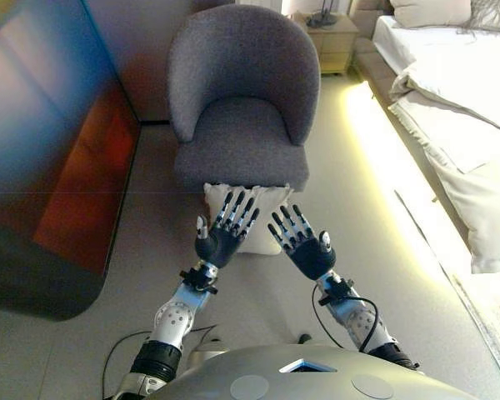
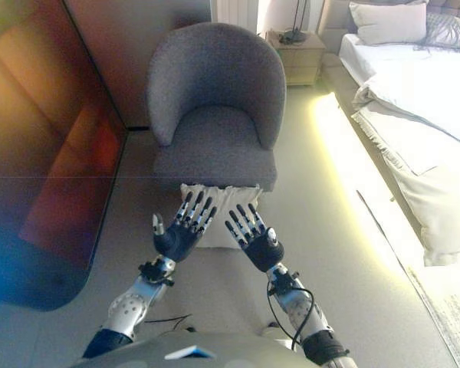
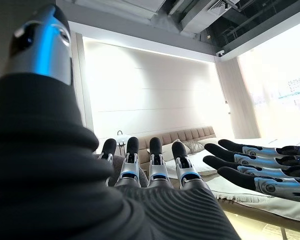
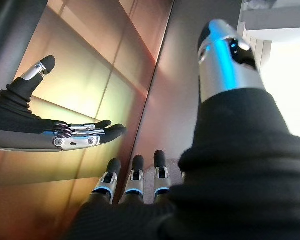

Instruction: Pick up the cushion and take it to the sofa

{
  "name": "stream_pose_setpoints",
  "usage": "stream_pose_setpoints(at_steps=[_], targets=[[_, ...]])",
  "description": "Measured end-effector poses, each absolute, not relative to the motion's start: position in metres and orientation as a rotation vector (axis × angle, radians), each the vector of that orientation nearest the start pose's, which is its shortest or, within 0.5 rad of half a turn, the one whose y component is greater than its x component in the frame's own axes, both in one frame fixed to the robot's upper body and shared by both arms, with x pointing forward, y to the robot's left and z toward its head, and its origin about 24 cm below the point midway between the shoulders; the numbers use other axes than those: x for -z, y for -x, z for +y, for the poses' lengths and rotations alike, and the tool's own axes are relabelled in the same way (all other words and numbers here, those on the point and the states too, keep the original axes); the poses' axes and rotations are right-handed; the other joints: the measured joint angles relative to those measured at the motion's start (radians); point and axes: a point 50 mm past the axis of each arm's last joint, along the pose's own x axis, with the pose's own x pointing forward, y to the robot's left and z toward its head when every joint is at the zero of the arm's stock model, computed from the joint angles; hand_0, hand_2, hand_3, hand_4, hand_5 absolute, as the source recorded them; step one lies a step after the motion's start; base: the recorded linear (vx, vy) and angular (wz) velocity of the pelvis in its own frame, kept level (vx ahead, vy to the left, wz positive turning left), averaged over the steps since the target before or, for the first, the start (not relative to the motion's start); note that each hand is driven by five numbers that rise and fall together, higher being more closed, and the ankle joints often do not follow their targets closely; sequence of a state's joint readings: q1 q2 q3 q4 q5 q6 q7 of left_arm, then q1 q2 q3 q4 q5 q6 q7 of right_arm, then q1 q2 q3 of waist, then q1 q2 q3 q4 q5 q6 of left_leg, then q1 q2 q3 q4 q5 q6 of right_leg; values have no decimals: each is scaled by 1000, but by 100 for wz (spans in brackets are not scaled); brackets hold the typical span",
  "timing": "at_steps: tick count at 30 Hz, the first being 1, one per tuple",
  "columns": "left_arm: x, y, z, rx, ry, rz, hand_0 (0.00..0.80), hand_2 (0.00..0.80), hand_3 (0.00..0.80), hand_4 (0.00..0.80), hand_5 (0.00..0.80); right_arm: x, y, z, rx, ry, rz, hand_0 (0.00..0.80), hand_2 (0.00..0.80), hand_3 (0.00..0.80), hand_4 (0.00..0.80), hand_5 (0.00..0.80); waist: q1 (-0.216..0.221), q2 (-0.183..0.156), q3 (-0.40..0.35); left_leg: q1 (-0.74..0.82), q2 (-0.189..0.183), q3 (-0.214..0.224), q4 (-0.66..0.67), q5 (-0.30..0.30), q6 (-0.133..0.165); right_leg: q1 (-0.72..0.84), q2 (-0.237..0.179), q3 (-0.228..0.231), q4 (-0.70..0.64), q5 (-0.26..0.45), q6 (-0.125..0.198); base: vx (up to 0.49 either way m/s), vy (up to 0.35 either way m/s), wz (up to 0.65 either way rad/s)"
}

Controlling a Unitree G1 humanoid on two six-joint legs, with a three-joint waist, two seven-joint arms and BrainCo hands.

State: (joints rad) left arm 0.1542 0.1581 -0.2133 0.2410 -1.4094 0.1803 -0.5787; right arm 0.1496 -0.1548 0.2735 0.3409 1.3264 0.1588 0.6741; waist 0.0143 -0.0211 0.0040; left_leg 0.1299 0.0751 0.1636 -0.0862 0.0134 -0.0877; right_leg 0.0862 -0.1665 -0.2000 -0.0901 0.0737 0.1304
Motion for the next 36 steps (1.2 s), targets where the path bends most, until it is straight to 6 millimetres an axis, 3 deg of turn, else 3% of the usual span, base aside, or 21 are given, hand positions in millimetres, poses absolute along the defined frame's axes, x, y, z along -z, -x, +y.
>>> stream_pose_setpoints(at_steps=[5,9,11,14,17,23,33,36], targets=[[33,-193,127,393,1267,274,0,0,0,0,0,45,-183,-116,-500,-1259,291,0,0,0,0,0,0,0,0,0,0,0,0,0,0,0,0,0,0,0,0,0,0,0],[39,-197,152,246,875,293,0,0,0,0,0,55,-186,-137,-348,-738,374,0,0,0,0,0,0,-2,3,-1,0,0,0,0,0,-1,0,0,-1,0,0,-6,18,0],[37,-199,170,152,651,285,0,0,0,0,0,59,-186,-158,-263,-446,414,0,0,0,0,0,-1,-2,6,-1,0,1,-1,0,0,-4,0,2,-1,0,0,-20,39,-1],[39,-193,200,-14,456,278,0,0,0,0,0,62,-180,-186,-127,-304,440,0,0,0,0,0,0,-5,23,-2,1,3,-1,0,0,-6,2,4,-2,0,0,-23,45,-2],[52,-173,219,-148,406,328,0,0,0,0,0,66,-171,-196,-57,-282,457,0,0,0,0,0,-1,-5,42,-5,1,7,-1,-1,0,-11,3,8,-1,1,-1,-2,57,-4],[67,-137,226,-211,379,400,0,0,0,0,0,76,-146,-200,-1,-313,506,0,0,0,0,0,2,-9,72,-20,0,9,-1,-1,-1,-25,1,10,-1,0,-1,-19,69,-1],[56,-156,224,-177,372,339,0,0,0,0,0,68,-165,-199,27,-313,458,0,0,0,0,0,3,6,105,-52,-20,2,9,0,6,-55,-23,10,16,7,8,7,110,2],[52,-165,221,-153,376,318,0,0,0,0,0,67,-167,-201,39,-309,451,0,0,0,0,0,1,17,144,-57,-30,1,47,-27,29,-83,-47,13,125,-31,13,21,153,5]])
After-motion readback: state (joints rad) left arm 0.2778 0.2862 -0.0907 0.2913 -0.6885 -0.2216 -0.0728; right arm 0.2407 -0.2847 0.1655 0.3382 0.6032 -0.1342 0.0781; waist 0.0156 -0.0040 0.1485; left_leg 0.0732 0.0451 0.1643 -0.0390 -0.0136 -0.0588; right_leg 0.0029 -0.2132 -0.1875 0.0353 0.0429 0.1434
